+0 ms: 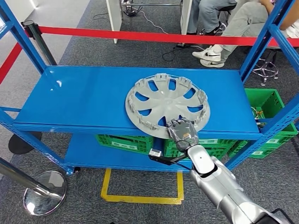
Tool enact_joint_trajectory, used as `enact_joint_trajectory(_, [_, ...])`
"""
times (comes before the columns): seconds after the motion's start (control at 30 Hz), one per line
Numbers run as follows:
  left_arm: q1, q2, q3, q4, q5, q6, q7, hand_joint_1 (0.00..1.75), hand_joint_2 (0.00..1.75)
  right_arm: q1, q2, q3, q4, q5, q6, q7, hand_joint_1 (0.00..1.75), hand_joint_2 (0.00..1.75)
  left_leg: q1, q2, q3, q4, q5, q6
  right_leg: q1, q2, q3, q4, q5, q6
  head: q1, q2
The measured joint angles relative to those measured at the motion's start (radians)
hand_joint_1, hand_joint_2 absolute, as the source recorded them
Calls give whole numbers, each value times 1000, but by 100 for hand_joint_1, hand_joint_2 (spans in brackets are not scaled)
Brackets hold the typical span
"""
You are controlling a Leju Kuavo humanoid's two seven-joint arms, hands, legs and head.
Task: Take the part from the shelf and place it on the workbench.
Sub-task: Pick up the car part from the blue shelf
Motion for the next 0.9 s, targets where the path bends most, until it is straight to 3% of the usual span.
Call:
enact_joint_trajectory(0.43, [4,0,0,0,-5,42,-26,0,0,115,-9,-32,-325,26,-138,-25,175,175,0,0,-5,0,0,0,0,0,-5,0,0,0,0,0])
enact_joint_trajectory(0.57, [6,0,0,0,-13,70,-32,0,175,137,-10,-41,-440,70,-198,-34,175,175,0,0,-5,0,0,0,0,0,-5,0,0,0,0,0])
enact_joint_trajectory(0.9, [6,0,0,0,-35,89,-25,0,175,149,-19,-44,-620,114,-256,-58,175,175,0,0,-5,0,0,0,0,1,-5,0,0,0,0,0])
